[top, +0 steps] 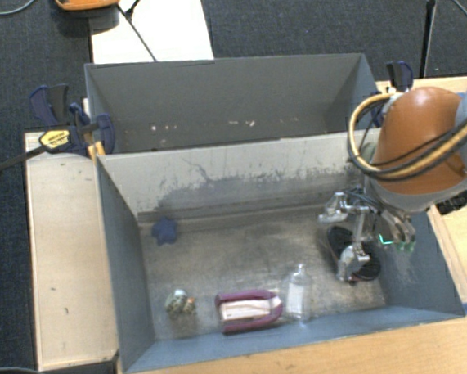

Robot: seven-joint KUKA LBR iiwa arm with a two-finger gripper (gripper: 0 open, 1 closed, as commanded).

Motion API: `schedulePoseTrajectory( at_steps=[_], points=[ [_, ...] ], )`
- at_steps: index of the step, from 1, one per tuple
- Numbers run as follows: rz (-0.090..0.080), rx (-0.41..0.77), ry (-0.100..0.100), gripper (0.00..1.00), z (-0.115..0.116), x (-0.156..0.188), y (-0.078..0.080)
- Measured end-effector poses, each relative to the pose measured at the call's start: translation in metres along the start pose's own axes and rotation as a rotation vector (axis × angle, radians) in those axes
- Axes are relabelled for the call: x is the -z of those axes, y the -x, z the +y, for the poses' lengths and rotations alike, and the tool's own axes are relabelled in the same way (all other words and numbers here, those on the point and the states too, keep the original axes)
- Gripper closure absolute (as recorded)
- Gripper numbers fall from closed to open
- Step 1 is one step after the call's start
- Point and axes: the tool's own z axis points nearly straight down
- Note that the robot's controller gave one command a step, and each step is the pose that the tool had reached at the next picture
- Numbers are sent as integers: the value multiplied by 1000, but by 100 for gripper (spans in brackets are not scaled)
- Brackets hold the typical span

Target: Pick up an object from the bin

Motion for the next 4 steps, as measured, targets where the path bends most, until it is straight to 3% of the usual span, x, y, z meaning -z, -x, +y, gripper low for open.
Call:
schedulePoseTrajectory(
  at_steps=[1, 2, 3, 4],
  points=[
    [-3, -26, -1, 0, -53, -82, 26],
    [-8, -93, -1, 0, -88, -88, 34],
    [-4, -328, 1, 0, -95, -88, 27],
    [-4, -323, 2, 100, -94, -88, 27]
  ],
)
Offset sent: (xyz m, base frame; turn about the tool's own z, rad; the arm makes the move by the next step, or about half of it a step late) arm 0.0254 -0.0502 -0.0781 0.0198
